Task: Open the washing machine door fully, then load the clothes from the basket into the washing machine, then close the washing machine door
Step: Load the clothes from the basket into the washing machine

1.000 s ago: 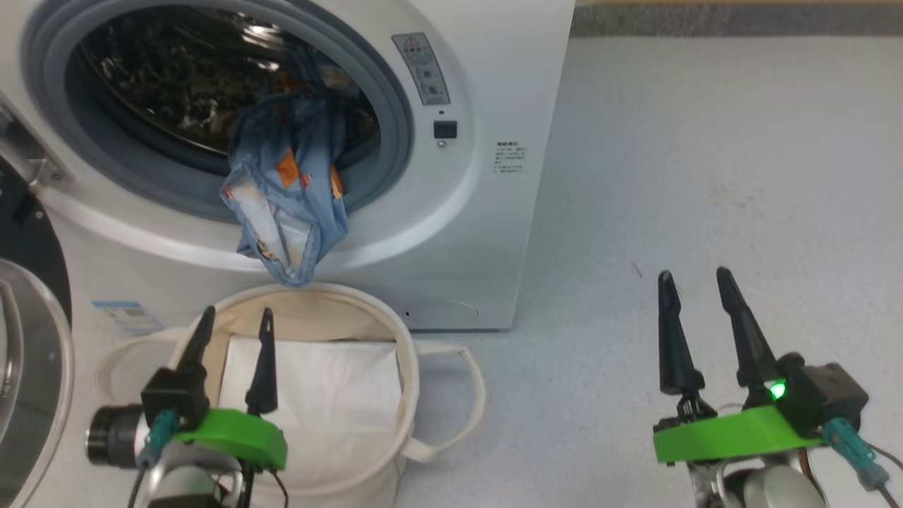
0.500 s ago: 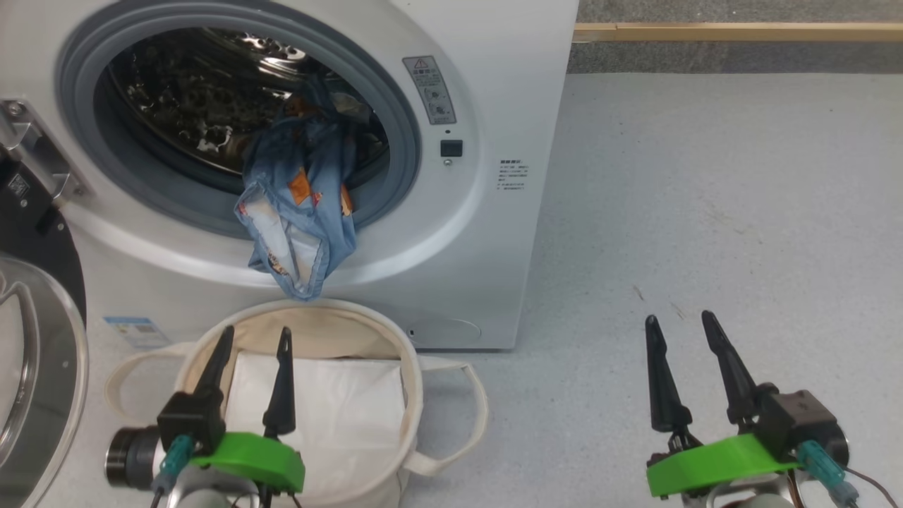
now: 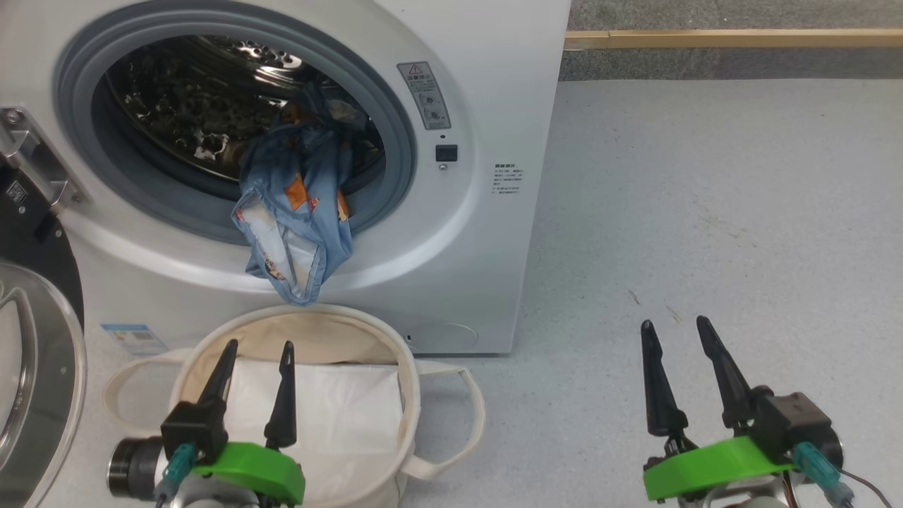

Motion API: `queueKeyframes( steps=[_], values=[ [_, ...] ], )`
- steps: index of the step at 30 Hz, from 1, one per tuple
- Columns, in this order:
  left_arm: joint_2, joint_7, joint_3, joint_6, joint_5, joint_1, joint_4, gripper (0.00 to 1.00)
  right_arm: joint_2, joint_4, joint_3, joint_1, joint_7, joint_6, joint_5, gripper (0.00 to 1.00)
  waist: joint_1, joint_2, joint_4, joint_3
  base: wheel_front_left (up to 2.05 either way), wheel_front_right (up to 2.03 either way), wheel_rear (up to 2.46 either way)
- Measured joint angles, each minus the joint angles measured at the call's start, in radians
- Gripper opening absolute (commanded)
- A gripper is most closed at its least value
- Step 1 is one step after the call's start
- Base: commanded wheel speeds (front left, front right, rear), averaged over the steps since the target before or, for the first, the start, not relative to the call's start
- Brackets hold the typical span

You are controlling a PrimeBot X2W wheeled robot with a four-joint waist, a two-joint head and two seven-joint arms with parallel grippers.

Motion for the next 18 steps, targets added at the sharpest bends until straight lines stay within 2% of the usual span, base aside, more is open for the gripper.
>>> queueKeyframes(
  steps=[18],
  values=[
    [-0.006, 0.000, 0.012, -0.001, -0.001, -0.011, 0.053, 1.00, 0.000, -0.002, 0.002, -0.002, 0.000, 0.000, 0.004, 1.00, 0.0000, 0.0000, -0.005, 0.052, 0.00, 0.00, 0.00]
  ],
)
